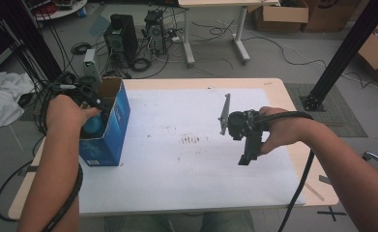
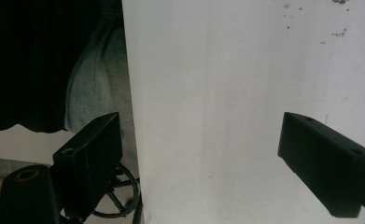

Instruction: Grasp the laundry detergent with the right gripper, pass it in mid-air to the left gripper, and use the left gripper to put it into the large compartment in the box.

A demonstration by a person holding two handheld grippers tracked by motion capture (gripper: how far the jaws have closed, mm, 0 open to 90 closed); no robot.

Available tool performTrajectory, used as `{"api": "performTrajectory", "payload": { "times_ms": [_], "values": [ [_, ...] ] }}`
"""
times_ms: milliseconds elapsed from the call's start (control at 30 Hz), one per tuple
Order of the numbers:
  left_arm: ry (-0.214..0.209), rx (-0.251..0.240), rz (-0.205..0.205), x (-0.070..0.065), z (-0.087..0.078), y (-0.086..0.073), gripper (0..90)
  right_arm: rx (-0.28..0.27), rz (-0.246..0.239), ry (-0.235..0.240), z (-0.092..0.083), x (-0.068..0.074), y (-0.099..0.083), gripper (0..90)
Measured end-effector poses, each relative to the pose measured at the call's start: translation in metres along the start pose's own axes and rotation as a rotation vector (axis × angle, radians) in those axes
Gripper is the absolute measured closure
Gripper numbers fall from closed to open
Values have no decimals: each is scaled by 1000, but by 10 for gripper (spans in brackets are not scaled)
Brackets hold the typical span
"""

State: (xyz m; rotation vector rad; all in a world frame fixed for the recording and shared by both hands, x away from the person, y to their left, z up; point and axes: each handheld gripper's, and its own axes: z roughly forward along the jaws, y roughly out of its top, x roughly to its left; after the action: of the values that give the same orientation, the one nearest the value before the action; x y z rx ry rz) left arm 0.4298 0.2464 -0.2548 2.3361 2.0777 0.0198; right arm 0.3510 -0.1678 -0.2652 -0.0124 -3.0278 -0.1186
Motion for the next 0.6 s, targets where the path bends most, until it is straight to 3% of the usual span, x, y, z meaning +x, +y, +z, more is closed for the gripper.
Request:
{"api": "performTrajectory", "payload": {
  "times_ms": [200,600],
  "values": [
    [1,-25,24,-5,-20,0,214,-1,4,-2,1,-1,1,138],
    [1,-55,57,-11,-42,1,169,2,1,-1,1,-1,4,138]
  ]
}}
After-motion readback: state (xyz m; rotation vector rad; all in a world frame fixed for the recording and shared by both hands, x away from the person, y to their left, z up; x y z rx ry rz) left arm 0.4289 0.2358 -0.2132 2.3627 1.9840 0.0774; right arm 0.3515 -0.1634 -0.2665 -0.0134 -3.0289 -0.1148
